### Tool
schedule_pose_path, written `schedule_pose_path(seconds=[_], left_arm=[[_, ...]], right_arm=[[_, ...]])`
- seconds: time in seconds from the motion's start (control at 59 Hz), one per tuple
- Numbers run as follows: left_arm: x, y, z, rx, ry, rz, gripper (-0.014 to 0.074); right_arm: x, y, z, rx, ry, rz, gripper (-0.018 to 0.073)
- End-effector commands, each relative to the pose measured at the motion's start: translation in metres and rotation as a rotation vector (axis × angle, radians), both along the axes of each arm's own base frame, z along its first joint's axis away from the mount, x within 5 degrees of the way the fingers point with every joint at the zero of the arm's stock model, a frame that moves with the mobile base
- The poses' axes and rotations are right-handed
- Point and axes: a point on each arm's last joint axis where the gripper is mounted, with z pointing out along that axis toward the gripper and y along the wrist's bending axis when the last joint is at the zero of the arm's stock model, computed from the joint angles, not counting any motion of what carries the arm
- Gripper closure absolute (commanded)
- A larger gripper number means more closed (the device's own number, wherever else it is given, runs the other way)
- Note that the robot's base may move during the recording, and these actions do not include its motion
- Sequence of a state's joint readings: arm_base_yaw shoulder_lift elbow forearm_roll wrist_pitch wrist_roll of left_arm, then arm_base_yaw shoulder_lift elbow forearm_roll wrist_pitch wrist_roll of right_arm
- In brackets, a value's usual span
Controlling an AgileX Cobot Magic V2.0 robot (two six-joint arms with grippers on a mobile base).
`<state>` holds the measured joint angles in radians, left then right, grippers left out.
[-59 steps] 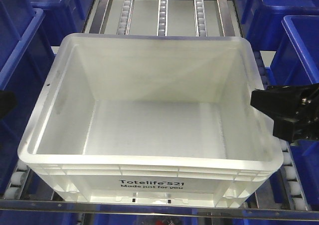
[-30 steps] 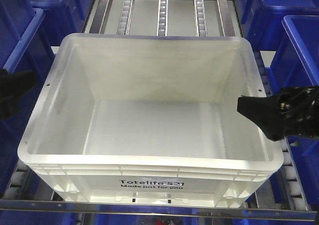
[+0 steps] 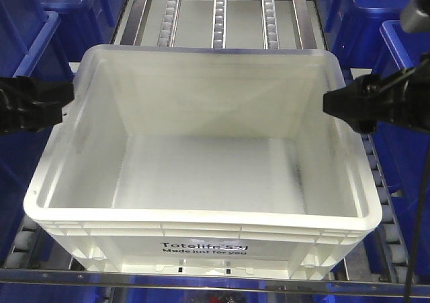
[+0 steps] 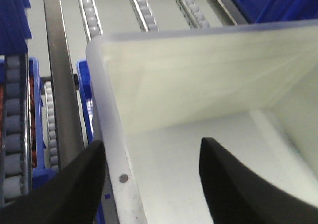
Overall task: Move bin from left to right shelf
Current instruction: 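Move both grippers over the bin's side rims, then lower both grippers onto the side rims and close them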
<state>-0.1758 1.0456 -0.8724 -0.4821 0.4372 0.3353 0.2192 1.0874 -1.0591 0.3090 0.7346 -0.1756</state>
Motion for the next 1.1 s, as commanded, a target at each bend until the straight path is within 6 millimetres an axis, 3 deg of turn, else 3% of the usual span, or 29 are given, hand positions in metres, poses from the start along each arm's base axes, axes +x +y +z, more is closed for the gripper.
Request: schedule_pose_path(seconds=[0.0,0.22,0.457,0.864,1.084], left_arm=[[0.006,-0.001,0.014,-0.028,-0.057,0.018,0.0188],[0.021,-0.006,0.012,-0.031,0.013,-0.002,0.0188],[0.038,-0.006,0.01,0.003,0.066,0.023,0.0188],[0.048,-0.007,-0.004,0.025,0.137,0.034,0.0188],[0.051,-0.008,-0.011,0.033,0.179,0.027,0.0188]], right_arm=[[0.007,0.001,0.021,0.021,-0.073,-0.011,-0.0031],[0.031,0.007,0.021,-0.006,0.009,0.009,-0.0027],[0.049,0.01,0.003,-0.036,0.087,0.008,-0.0027],[0.053,0.005,-0.002,-0.064,0.107,-0.058,-0.0027],[0.062,0.008,-0.015,-0.076,0.172,-0.056,-0.0027]])
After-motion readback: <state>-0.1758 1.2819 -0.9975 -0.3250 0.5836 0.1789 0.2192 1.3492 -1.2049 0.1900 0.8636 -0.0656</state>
